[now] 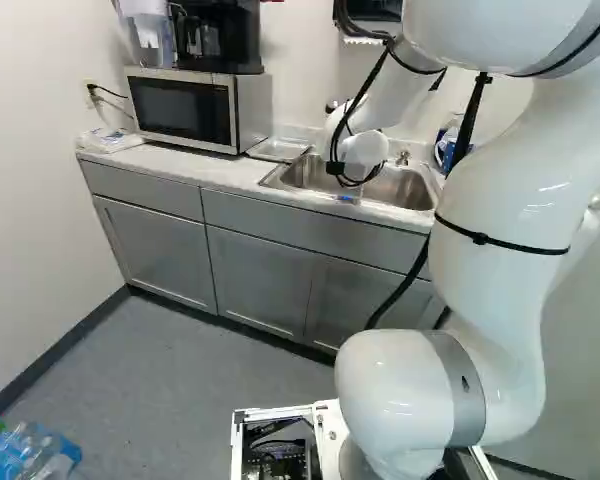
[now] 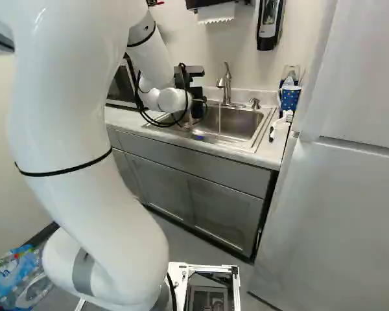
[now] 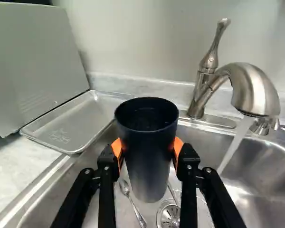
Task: Rinse the cup and place it in the tray
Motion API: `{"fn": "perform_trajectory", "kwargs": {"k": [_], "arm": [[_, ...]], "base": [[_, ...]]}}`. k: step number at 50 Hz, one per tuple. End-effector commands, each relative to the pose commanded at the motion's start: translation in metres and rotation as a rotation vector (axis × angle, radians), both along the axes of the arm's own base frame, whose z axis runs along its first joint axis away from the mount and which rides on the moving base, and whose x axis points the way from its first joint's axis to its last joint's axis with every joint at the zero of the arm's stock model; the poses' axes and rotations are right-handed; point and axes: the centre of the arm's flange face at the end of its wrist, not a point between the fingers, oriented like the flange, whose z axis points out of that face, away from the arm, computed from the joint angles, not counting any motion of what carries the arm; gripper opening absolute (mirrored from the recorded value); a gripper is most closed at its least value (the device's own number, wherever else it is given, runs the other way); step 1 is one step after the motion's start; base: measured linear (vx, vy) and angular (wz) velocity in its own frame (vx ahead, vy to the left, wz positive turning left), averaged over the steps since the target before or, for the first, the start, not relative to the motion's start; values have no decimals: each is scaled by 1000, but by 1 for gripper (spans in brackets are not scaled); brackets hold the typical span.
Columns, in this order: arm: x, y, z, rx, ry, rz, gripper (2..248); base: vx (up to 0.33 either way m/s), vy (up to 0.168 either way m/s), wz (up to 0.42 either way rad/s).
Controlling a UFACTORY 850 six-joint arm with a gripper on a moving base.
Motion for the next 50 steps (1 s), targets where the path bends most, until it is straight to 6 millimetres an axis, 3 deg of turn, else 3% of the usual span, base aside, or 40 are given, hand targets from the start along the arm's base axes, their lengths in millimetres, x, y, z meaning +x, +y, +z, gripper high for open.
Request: {"fn": "perform_trajectory", "kwargs": {"k": [41,50], "arm": [[33,48,44,-4,-93,86,122],[37,55,45,-4,-96,99,122]], "base": [[0,0,0],[0,0,0]]}}
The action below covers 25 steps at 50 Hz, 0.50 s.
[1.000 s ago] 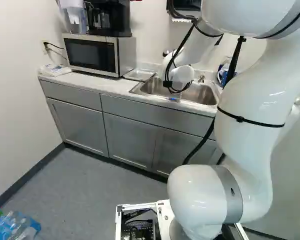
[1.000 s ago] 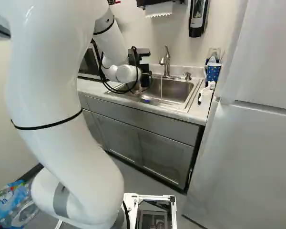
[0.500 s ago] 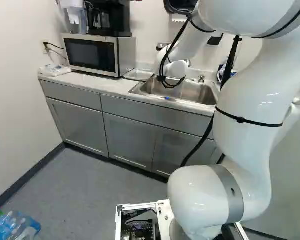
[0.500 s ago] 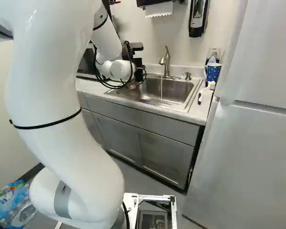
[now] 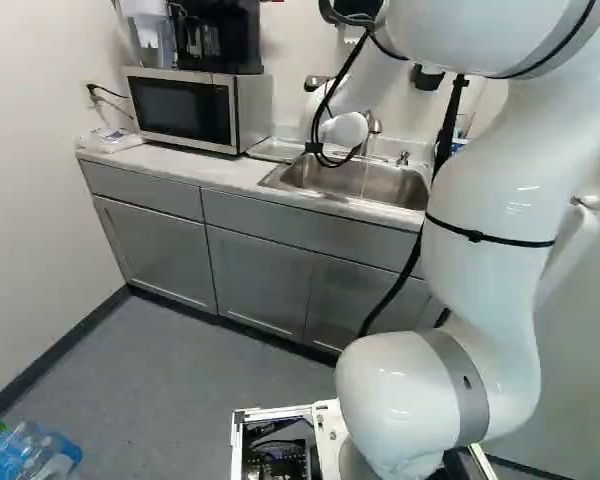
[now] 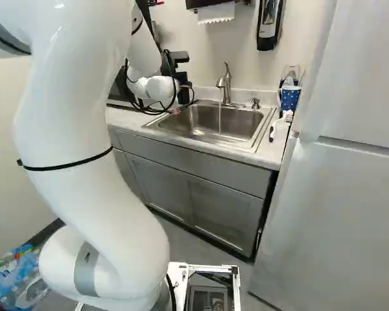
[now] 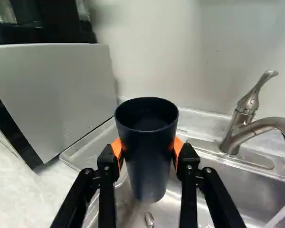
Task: Rinse the cup and place it in the tray
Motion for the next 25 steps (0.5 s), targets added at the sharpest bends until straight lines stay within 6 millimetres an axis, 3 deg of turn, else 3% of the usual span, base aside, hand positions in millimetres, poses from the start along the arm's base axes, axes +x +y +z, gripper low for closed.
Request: {"fn": "perform_trajectory", "kwargs": {"k": [25], "arm": [[0,0,0,167,2,-26,122]], "base": [[0,0,0]]}}
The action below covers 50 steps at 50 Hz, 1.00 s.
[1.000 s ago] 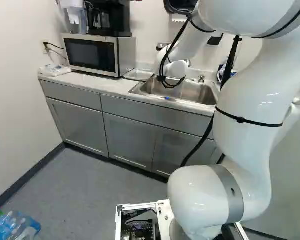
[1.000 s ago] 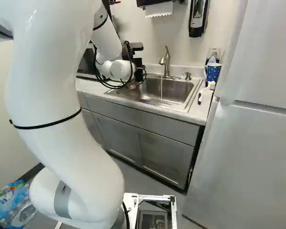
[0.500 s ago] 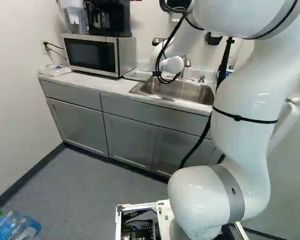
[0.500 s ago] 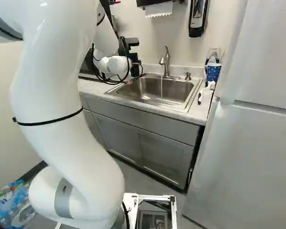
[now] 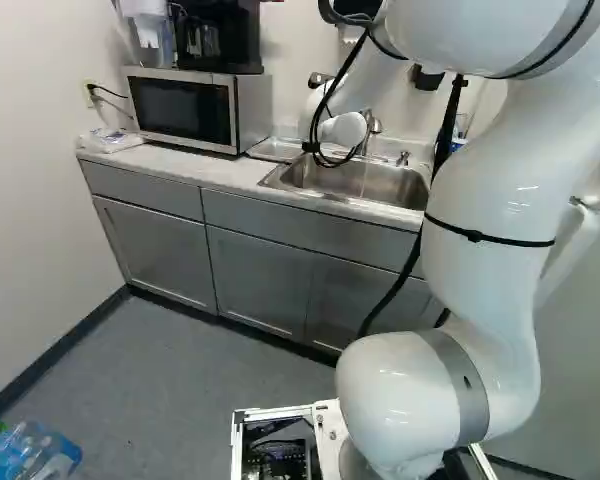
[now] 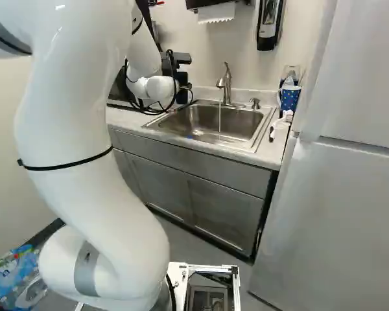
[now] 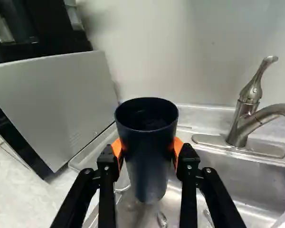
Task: Rinse the cup and place it in the tray
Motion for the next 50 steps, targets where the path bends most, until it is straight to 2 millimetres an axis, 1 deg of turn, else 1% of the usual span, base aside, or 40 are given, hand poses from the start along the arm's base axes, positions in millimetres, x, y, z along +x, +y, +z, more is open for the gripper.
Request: {"fn": "perform_trajectory", "kwargs": {"k": [50], "arm": [[0,0,0,519,5,-82,122]], "base": [[0,0,0]]}}
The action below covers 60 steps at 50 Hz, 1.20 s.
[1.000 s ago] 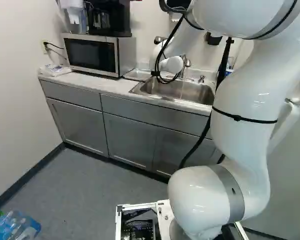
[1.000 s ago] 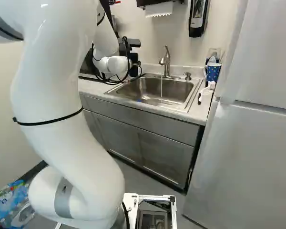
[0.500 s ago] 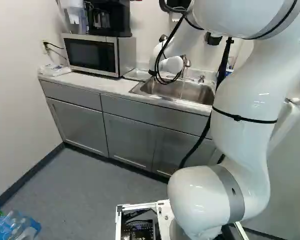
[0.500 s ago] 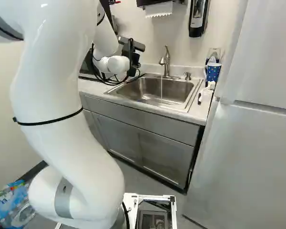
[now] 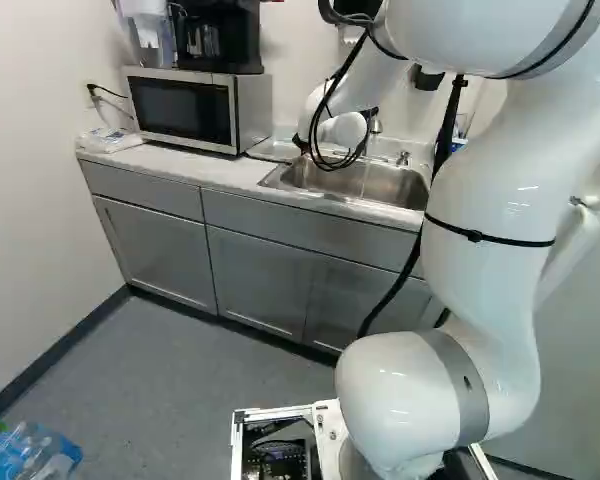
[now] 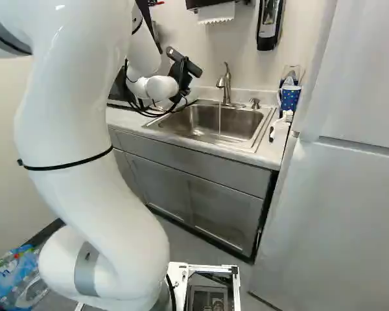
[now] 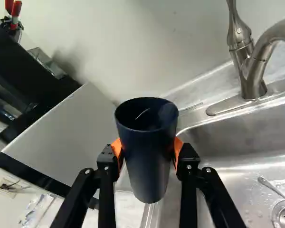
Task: Rinse the cup and place it in the tray
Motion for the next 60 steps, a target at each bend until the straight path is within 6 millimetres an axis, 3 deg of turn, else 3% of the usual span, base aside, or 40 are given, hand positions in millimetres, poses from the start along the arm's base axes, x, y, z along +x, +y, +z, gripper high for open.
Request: {"fn": "perform_trajectory", "kwargs": {"k": [60], "arm": [[0,0,0,623,7,-99,122]], "base": [[0,0,0]]}}
